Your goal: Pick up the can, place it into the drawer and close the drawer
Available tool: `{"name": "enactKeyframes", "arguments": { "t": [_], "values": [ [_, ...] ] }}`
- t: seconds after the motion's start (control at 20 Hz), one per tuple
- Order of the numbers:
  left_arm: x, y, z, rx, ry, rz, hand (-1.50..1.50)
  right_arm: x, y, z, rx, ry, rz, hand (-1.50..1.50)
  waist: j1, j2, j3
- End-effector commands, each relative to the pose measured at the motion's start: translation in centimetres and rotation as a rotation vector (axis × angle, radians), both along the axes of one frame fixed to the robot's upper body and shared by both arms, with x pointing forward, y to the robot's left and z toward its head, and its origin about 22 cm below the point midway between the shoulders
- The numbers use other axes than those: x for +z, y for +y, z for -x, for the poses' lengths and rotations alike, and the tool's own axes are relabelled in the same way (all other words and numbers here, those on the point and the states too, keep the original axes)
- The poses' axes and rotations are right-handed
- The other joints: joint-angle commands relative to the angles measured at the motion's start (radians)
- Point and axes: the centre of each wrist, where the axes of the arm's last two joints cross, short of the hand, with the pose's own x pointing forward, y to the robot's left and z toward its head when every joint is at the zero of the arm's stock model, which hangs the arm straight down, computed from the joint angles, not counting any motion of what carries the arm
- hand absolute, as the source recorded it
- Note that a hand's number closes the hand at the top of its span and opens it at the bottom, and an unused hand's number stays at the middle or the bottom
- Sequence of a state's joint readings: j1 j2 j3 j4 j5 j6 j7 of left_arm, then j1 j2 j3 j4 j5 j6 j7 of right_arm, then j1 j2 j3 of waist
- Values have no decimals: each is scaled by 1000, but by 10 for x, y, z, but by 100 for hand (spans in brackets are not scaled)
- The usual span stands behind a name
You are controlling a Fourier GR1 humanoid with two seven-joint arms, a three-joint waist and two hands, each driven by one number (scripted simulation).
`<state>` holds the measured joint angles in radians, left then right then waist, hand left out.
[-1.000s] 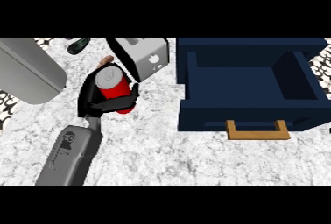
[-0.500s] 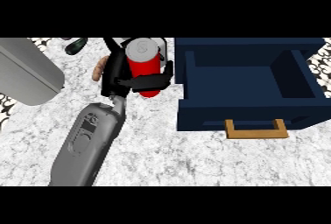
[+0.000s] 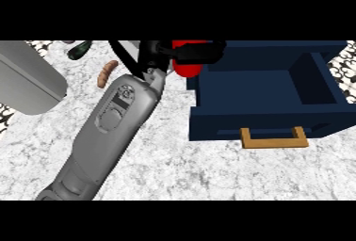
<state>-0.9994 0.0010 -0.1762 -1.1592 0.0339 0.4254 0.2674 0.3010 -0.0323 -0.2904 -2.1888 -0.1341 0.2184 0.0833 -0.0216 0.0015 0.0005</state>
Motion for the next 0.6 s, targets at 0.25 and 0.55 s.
{"name": "enactKeyframes", "arguments": {
  "t": [0.25,0.55],
  "values": [
    [38,-49,-11,18,0,-38,150,-2,9,-22,18,0,5,-150,-4,3,0],
    [59,-64,-30,13,36,-68,150,-1,11,-17,12,0,-2,-150,-20,8,1]
  ]
}}
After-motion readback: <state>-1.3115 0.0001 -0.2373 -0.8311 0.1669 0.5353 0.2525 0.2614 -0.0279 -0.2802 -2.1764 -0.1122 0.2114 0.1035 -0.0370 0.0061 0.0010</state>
